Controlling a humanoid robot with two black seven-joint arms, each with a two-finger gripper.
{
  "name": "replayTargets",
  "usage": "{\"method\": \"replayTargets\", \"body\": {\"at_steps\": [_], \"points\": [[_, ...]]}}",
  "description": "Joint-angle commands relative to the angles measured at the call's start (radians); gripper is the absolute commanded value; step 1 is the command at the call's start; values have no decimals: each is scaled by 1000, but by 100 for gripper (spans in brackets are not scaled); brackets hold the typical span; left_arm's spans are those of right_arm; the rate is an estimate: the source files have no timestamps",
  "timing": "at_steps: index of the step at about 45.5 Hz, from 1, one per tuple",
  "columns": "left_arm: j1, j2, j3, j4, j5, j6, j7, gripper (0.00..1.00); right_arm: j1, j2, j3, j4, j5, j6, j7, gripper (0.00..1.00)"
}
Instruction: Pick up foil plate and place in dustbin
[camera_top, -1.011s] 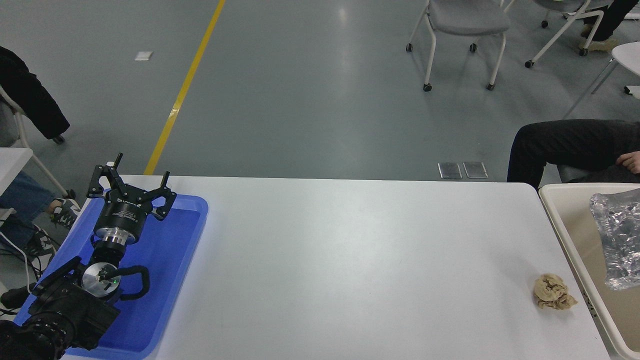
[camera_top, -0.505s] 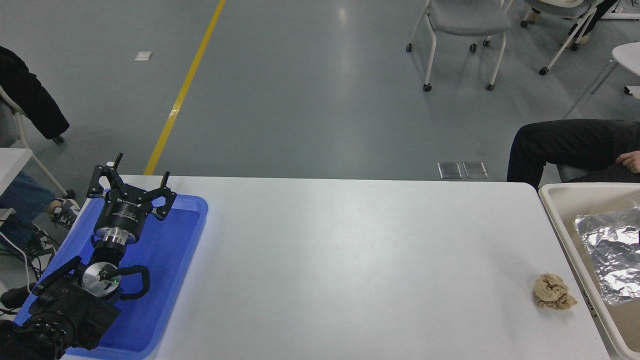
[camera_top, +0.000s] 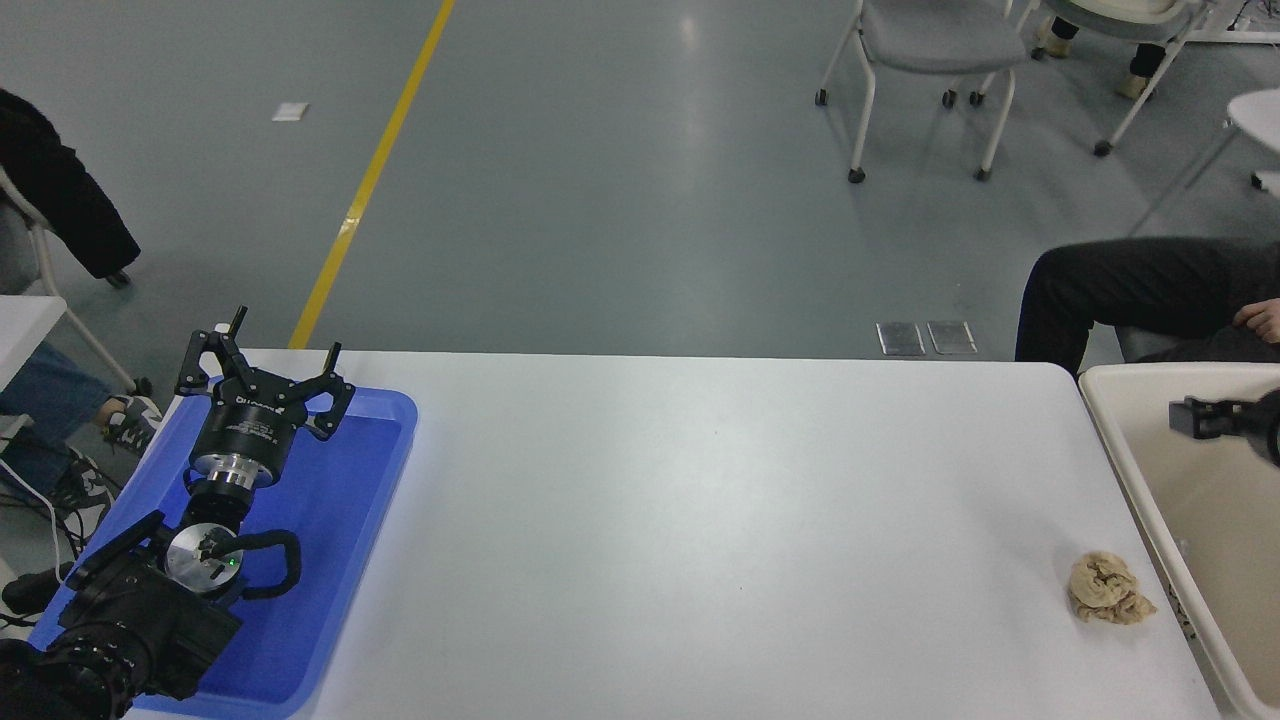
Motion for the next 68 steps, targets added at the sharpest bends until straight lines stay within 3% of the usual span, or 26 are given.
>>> {"method": "replayTargets", "body": {"at_steps": [1, 8, 11, 20, 40, 50, 68], "points": [[0, 0, 0, 0, 0, 0, 1, 100, 306, -22, -106, 360, -48, 83, 0, 100], [0, 0, 0, 0, 0, 0, 1, 100, 488, 0, -158, 527, -39, 244, 0, 100], [0, 0, 0, 0, 0, 0, 1, 100, 617, 35, -197, 624, 55, 350, 0, 100], [0, 0, 0, 0, 0, 0, 1, 100, 849, 144, -220, 785, 251, 479, 0, 100], [2, 4, 0, 0, 0, 0, 0, 100, 1085, 412, -171, 826, 667, 757, 0, 100], [3, 4, 0, 0, 0, 0, 0, 100, 1136, 532, -189, 830, 800, 771, 0, 100], [3, 6, 0, 0, 0, 0, -2, 100, 1269, 508, -261, 928, 845, 779, 0, 100]]}}
